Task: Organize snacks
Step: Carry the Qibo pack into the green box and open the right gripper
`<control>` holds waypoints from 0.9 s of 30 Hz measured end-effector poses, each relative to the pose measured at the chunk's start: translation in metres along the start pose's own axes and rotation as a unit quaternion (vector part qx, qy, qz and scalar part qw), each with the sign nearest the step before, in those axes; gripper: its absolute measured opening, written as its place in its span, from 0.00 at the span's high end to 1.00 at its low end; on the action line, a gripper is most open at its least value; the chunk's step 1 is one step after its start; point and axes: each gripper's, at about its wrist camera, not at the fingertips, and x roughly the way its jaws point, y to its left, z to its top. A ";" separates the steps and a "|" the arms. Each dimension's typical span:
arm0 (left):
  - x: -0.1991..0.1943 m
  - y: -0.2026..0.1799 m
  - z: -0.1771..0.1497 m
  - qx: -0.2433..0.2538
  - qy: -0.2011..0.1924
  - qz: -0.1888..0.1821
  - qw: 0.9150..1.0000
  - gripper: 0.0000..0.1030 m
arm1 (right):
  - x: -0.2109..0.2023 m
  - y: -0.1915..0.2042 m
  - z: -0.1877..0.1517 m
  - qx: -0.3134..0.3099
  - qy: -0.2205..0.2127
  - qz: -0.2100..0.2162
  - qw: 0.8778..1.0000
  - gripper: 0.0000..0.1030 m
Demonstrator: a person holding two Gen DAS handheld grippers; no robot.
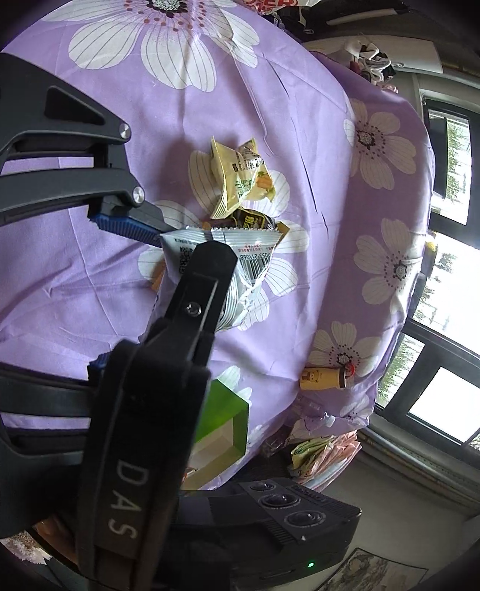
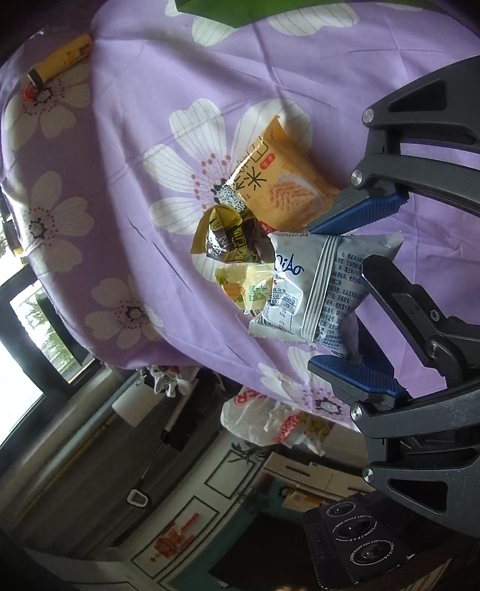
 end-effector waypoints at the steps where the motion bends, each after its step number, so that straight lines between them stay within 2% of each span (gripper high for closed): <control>1: 0.000 -0.006 0.003 0.005 -0.002 -0.002 1.000 0.53 | -0.007 -0.001 0.001 -0.001 -0.007 -0.001 1.000 0.33; 6: 0.006 -0.047 0.018 0.049 -0.016 -0.020 0.998 0.53 | -0.044 -0.015 0.013 0.014 -0.054 -0.007 0.998 0.33; 11: 0.025 -0.091 0.030 0.085 -0.013 -0.068 0.994 0.53 | -0.085 -0.039 0.022 0.025 -0.093 -0.042 0.995 0.33; 15: 0.044 -0.136 0.034 0.116 -0.007 -0.104 0.988 0.52 | -0.124 -0.073 0.026 0.068 -0.134 -0.063 0.987 0.33; 18: 0.062 -0.166 0.032 0.146 0.012 -0.126 0.981 0.52 | -0.147 -0.098 0.023 0.090 -0.150 -0.084 0.981 0.33; 22: 0.086 -0.194 0.030 0.152 0.046 -0.159 0.975 0.52 | -0.168 -0.131 0.019 0.146 -0.168 -0.108 0.969 0.33; 27: 0.111 -0.218 0.022 0.163 0.081 -0.170 0.968 0.52 | -0.180 -0.169 0.011 0.206 -0.167 -0.118 0.957 0.33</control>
